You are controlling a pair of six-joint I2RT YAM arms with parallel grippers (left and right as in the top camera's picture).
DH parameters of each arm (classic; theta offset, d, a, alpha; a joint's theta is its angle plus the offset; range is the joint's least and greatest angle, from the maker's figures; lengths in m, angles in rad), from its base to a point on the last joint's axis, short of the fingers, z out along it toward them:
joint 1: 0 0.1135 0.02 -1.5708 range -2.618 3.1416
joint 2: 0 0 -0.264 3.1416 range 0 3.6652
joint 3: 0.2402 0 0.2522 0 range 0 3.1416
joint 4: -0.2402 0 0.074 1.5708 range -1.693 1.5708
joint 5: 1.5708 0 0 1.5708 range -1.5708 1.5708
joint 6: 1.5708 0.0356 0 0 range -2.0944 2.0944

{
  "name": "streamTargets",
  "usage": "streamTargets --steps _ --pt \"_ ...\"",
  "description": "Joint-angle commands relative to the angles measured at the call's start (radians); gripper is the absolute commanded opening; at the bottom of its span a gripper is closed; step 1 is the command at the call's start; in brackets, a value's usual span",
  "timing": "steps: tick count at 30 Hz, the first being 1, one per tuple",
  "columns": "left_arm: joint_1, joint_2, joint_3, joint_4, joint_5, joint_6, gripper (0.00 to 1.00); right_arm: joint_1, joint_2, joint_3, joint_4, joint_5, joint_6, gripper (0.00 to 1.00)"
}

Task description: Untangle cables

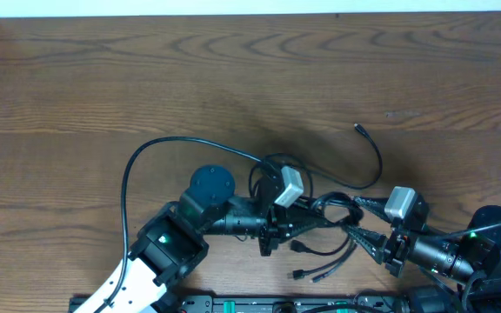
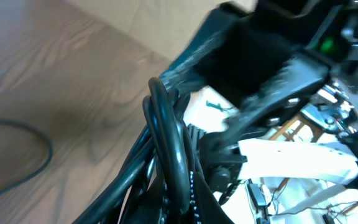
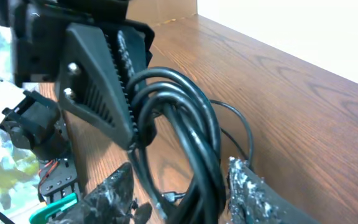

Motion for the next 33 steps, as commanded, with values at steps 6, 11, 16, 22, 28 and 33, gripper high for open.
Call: streamTargets --steps 6,11,16,22,28,33 --pt "-0.064 -0.004 0.011 0.078 0.024 0.013 0.08 -0.003 0.000 0.000 0.000 -0.025 -0.051 0.01" --pt "-0.064 0.016 0.011 0.078 -0.060 -0.026 0.08 -0.003 0.000 0.000 -0.003 -0.039 -0.015 0.01" --pt "-0.064 0.024 0.011 0.086 -0.172 -0.121 0.14 -0.003 0.000 0.000 -0.002 -0.039 0.137 0.02" --pt "-0.065 0.026 0.011 0.133 -0.172 -0.146 0.17 -0.003 0.000 0.000 0.007 -0.039 0.234 0.02" --pt "-0.065 0.027 0.011 0.141 -0.172 -0.146 0.08 -0.003 0.000 0.000 0.007 -0.039 0.237 0.01" --pt "-0.065 0.027 0.011 0.138 -0.172 -0.165 0.08 -0.003 0.000 0.000 0.007 -0.035 0.233 0.42"
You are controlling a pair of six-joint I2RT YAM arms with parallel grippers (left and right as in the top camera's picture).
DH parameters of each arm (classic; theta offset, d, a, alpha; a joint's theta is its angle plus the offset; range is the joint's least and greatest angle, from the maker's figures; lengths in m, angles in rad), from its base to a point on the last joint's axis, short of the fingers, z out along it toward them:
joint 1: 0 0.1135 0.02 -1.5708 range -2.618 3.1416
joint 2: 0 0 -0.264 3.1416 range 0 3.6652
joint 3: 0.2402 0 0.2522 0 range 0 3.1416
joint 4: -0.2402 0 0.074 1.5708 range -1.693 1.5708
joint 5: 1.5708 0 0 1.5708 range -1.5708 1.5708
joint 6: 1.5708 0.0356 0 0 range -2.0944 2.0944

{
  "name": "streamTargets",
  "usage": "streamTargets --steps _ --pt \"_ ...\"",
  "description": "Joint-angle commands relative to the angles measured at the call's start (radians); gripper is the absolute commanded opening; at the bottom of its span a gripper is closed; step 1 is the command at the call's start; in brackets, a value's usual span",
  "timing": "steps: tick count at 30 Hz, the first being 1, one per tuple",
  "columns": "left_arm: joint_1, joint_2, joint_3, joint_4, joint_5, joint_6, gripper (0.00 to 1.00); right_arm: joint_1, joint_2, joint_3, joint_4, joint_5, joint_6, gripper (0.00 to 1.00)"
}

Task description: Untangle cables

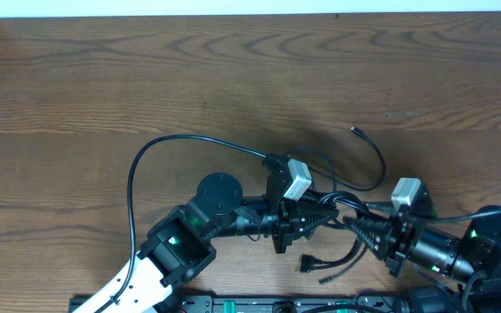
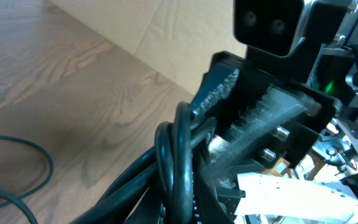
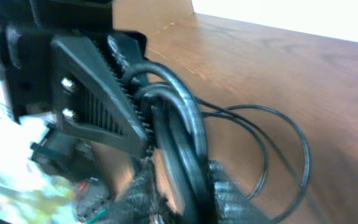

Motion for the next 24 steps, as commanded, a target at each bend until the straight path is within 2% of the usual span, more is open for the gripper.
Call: streamTargets --steps 1,2,4,10,12,13,16,18,19,21,22,24 --pt "0.002 0.000 0.011 0.009 -0.021 -0.010 0.07 0.003 0.000 0.000 0.000 -0.029 -0.010 0.50" --pt "0.002 0.000 0.011 0.003 -0.021 -0.014 0.07 0.003 0.000 0.000 0.000 -0.029 -0.052 0.54" --pt "0.002 0.000 0.011 -0.004 -0.020 -0.027 0.08 0.003 0.000 0.000 0.002 -0.026 -0.127 0.52" --pt "0.002 0.000 0.011 -0.053 0.001 -0.063 0.08 0.003 0.000 0.000 0.051 0.027 -0.226 0.22" --pt "0.002 -0.001 0.011 -0.048 0.030 -0.063 0.08 0.003 0.000 0.000 0.061 0.027 -0.264 0.17" --pt "0.002 -0.001 0.011 -0.044 0.034 -0.065 0.07 0.003 0.000 0.000 0.061 0.027 -0.277 0.18" --pt "0.002 -0.001 0.011 -0.030 0.034 -0.070 0.08 0.003 0.000 0.000 0.059 0.026 -0.289 0.34" --pt "0.002 -0.001 0.011 -0.016 0.034 -0.069 0.08 0.003 0.000 0.000 0.053 0.022 -0.290 0.35" --pt "0.002 -0.001 0.011 -0.010 0.033 -0.069 0.08 0.003 0.000 0.000 0.051 0.022 -0.290 0.30" --pt "0.002 -0.001 0.011 0.004 0.033 -0.069 0.08 0.003 0.000 0.000 0.048 0.023 -0.290 0.08" --pt "0.002 -0.001 0.011 0.005 0.032 -0.069 0.08 0.003 0.000 0.000 0.048 0.024 -0.290 0.01" --pt "0.002 -0.001 0.011 0.003 0.026 -0.069 0.08 0.003 0.000 0.000 0.048 0.024 -0.289 0.01"
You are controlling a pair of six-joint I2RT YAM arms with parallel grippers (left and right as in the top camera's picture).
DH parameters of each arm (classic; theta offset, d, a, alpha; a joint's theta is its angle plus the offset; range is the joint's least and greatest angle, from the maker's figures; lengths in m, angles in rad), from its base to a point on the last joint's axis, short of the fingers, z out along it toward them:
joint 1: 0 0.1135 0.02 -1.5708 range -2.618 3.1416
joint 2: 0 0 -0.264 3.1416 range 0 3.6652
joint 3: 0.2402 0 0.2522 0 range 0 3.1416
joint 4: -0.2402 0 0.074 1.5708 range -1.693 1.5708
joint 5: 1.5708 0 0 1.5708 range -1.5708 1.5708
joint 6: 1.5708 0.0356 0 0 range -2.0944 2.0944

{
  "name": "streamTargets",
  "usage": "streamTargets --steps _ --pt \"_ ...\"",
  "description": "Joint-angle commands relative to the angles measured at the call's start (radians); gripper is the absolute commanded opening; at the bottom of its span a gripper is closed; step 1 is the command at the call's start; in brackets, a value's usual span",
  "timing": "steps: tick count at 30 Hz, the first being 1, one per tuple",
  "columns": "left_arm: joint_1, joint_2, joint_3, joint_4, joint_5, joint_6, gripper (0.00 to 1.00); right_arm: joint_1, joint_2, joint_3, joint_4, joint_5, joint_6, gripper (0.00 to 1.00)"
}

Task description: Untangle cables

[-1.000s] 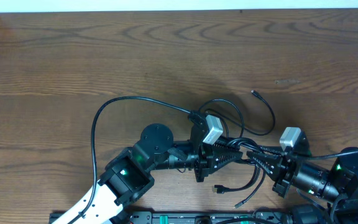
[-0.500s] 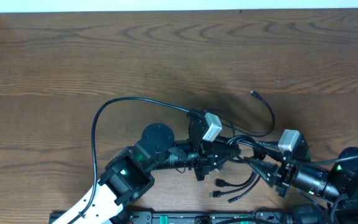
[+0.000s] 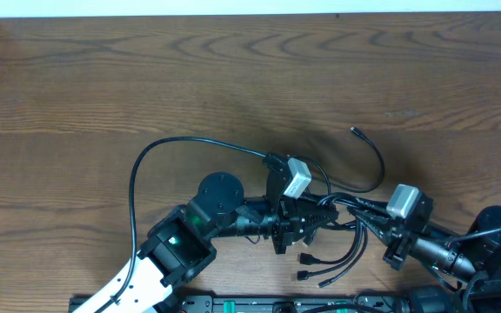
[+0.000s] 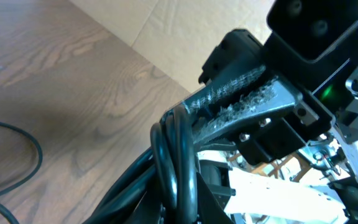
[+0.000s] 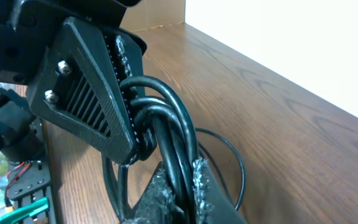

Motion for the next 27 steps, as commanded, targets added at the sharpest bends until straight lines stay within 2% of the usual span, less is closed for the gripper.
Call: streamTargets --steps 1,4,7,13,21,27 --pt "0.002 -0.002 0.011 0.016 0.008 -0.006 0.08 0.003 -0.001 0.000 0.000 -0.018 -0.016 0.01" --pt "0.002 -0.002 0.011 0.016 0.008 -0.007 0.08 0.003 -0.001 0.000 -0.006 -0.011 -0.002 0.01" --pt "0.006 -0.002 0.011 0.016 0.001 -0.010 0.07 0.003 -0.001 0.000 -0.010 0.131 0.119 0.01" --pt "0.045 -0.047 0.011 0.000 -0.136 -0.056 0.08 0.003 -0.002 0.004 -0.010 0.361 0.274 0.01" --pt "0.099 -0.134 0.011 -0.158 -0.356 -0.099 0.07 0.003 -0.002 0.005 -0.014 0.572 0.391 0.01" --pt "0.099 -0.150 0.011 -0.189 -0.393 -0.129 0.07 0.003 -0.002 0.005 -0.087 0.747 0.565 0.01"
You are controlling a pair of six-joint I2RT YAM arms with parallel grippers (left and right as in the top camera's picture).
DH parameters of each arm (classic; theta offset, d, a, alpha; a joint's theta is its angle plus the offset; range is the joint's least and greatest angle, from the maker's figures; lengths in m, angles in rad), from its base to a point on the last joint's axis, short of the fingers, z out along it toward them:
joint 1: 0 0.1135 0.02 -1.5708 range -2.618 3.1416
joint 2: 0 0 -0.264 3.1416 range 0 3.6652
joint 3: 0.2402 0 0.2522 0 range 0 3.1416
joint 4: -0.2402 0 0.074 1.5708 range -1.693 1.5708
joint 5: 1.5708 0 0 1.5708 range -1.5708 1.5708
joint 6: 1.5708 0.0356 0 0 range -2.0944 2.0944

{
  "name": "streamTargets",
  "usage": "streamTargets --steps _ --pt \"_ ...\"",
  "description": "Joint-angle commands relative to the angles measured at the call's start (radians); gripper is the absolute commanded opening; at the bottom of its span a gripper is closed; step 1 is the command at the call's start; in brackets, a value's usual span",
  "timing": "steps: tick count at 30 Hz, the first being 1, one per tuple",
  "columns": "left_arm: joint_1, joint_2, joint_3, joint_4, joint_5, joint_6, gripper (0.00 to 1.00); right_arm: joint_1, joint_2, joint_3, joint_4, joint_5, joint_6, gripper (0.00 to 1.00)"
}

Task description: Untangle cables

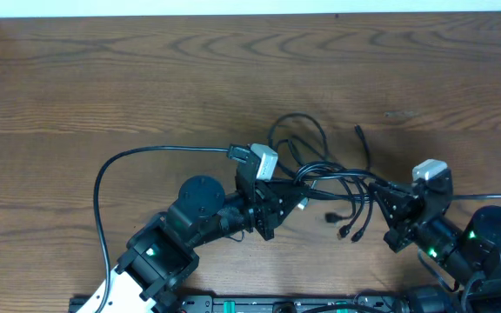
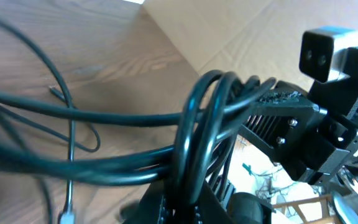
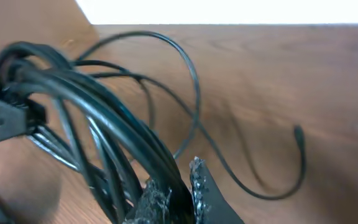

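A tangle of black cables (image 1: 333, 181) is stretched between my two grippers near the table's front. My left gripper (image 1: 277, 207) is shut on the bundle's left end; in the left wrist view its jaws (image 2: 182, 202) pinch several looped strands (image 2: 194, 124). My right gripper (image 1: 388, 207) is shut on the right end, and in the right wrist view its fingers (image 3: 199, 180) clamp the thick strands (image 3: 104, 106). One long thin cable (image 1: 103, 174) sweeps out to the left. Loose plug ends (image 1: 346, 228) dangle under the bundle.
A thin cable end (image 1: 358, 131) lies behind the bundle, and also shows as a thin cable tip (image 3: 298, 130). The wooden table (image 1: 233, 69) stretches far back. A cardboard wall (image 2: 216, 31) stands beside it. The arm bases sit at the front edge.
The grippers stood close together and are now farther apart, the left one farther left and back, the right one farther right. The bundle has spread into separate loops, and the long cable has swung left.
First my left gripper held the bunched cables with my right gripper's fingers open around them. Then the right fingers were shut on the bundle, both grippers almost touching. Now the two stand apart and the bundle is drawn out between them.
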Motion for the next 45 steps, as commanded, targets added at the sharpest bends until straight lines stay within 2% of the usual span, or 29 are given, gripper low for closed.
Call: streamTargets --steps 1,4,10,16,24,26,33,37,45 --pt "0.032 -0.034 0.012 0.002 -0.121 -0.023 0.07 -0.013 -0.002 0.005 -0.053 0.336 0.135 0.01" --pt "0.032 -0.035 0.012 0.002 -0.137 -0.029 0.07 -0.013 -0.002 0.005 -0.116 0.364 0.178 0.01" --pt "0.032 -0.043 0.012 0.006 -0.217 -0.089 0.07 -0.013 -0.002 0.004 -0.284 0.501 0.369 0.01" --pt "0.032 -0.054 0.011 0.021 -0.224 -0.093 0.07 -0.013 -0.002 0.004 -0.291 0.471 0.385 0.01" --pt "0.032 -0.052 0.011 -0.004 -0.166 -0.090 0.08 -0.013 -0.002 0.004 -0.150 0.300 0.262 0.01" --pt "0.032 -0.052 0.011 -0.018 -0.153 -0.091 0.14 -0.013 -0.002 0.004 -0.106 0.256 0.234 0.01" --pt "0.032 -0.045 0.011 -0.052 -0.058 -0.090 0.17 -0.013 -0.002 0.004 0.026 0.177 0.273 0.01" --pt "0.032 -0.035 0.011 -0.050 0.019 -0.002 0.17 -0.013 -0.002 0.004 0.108 0.078 0.268 0.01" --pt "0.032 -0.032 0.011 -0.046 0.112 0.112 0.17 -0.013 -0.001 0.004 0.194 -0.168 0.106 0.01"
